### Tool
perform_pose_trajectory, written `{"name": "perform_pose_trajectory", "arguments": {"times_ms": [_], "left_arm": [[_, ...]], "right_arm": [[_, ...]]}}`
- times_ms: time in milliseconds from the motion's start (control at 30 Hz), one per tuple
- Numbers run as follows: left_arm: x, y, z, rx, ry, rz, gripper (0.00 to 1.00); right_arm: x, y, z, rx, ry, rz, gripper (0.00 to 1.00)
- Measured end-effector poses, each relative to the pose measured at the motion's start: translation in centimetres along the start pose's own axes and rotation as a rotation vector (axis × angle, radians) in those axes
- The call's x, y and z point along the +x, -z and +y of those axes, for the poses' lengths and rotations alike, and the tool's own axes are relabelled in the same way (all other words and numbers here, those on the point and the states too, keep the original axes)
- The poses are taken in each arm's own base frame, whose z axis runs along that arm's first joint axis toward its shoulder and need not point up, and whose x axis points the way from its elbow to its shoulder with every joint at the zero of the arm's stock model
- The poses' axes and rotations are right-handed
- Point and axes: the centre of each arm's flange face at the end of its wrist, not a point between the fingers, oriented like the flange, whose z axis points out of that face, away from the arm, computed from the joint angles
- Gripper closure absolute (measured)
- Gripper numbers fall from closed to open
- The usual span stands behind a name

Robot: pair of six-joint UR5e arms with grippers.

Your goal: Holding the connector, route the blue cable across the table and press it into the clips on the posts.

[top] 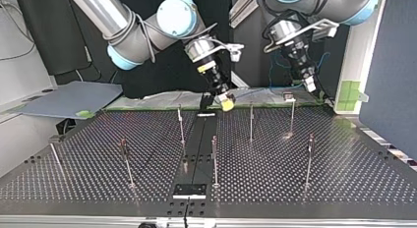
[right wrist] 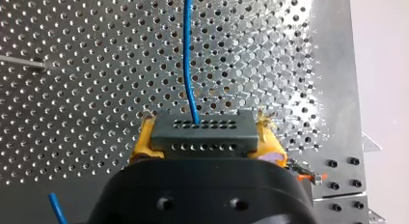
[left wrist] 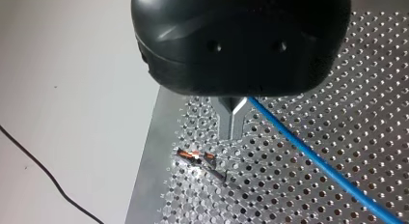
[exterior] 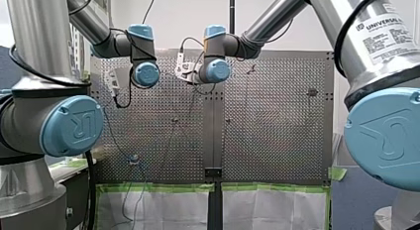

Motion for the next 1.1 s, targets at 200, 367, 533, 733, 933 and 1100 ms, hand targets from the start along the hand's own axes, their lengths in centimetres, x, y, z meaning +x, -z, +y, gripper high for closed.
{"name": "perform_pose_trajectory", "arguments": {"times_ms": [200, 367, 533, 733, 933, 1100], "left_arm": [[0.6, -1.3, -0.5, 0.006, -0.031, 0.037, 1.00], [0.4, -2.5, -0.9, 0.012, -0.022, 0.026, 1.00], [-0.7, -4.1, -1.4, 0.016, -0.001, -0.004, 1.00], [-2.1, -6.2, -2.0, 0.030, 0.022, -0.034, 1.00], [-2.8, -7.6, -2.0, 0.040, 0.033, -0.048, 1.00], [-2.8, -8.9, -1.3, 0.040, 0.031, -0.051, 1.00]], "right_arm": [[0.5, -1.4, -0.1, 0.000, -0.002, -0.002, 1.00], [1.5, -2.4, -0.2, 0.001, -0.012, 0.006, 1.00], [1.6, -3.5, -0.2, -0.002, -0.014, 0.000, 1.00], [0.6, -5.3, 0.1, -0.003, -0.013, -0.014, 1.00], [1.0, -6.8, -0.2, 0.008, -0.014, 0.002, 1.00], [2.6, -7.7, -0.9, 0.028, -0.015, 0.031, 1.00]]}}
